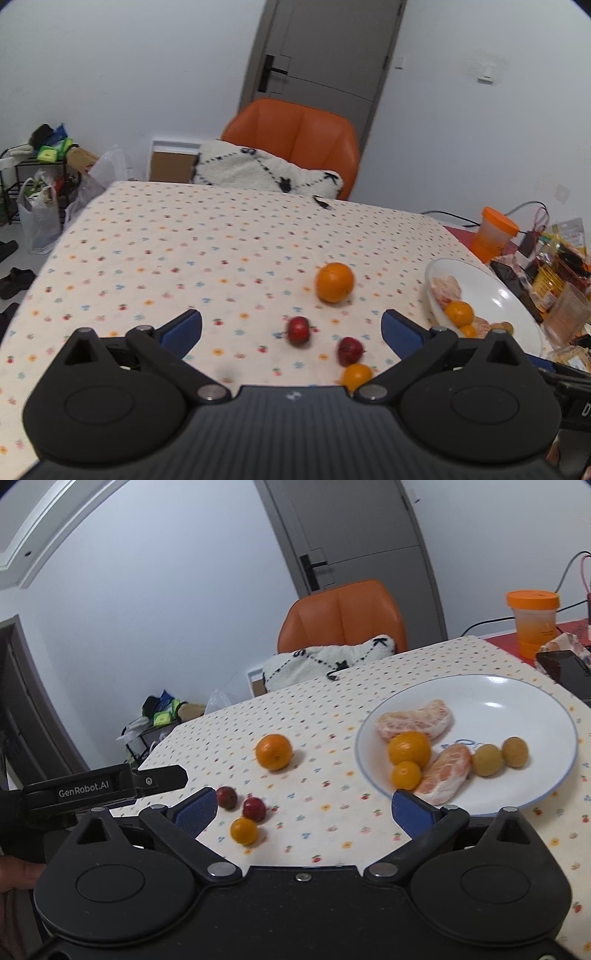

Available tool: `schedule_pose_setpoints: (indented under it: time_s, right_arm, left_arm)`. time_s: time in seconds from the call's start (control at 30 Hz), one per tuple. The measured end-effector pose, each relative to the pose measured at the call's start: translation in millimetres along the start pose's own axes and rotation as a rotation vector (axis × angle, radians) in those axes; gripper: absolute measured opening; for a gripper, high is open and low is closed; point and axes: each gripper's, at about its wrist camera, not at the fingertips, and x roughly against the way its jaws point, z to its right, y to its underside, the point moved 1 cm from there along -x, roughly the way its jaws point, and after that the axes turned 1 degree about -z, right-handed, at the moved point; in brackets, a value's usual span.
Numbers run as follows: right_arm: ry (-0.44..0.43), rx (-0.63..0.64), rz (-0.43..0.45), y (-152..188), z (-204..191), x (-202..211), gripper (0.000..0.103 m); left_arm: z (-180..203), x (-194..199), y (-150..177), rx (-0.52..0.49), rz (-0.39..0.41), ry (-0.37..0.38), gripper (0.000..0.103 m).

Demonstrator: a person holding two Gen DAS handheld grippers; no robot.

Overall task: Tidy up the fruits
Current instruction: 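Move both open grippers back toward the remaining fruit, then close the right gripper on a small orange kumquat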

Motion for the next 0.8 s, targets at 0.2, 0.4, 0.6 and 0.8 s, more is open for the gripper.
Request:
schedule_pose_setpoints:
  time_s: [0.2, 0.4, 0.6, 0.8]
  right_arm:
    - [-0.026, 0.028, -0.032, 3, -15, -11, 0.090]
    - [-0.049, 0.047, -0.075, 7, -29, -26, 0.080]
    - [-0.061, 0.063, -0.119, 11, -38, -40, 0.071]
    - [-0.063, 0.078, -0.162, 13, -47, -56, 0.058]
  left_arm:
    - [-15, 0, 4, 0.003, -0.004, -0.001, 0.099]
    - [-24, -2, 7, 0.008, -0.027, 0.012, 0.086]
    - [-30, -7, 11, 0.020, -0.050, 0.012, 0.072]
    - [-35, -11, 10, 0.047, -0.059, 0.011, 0.071]
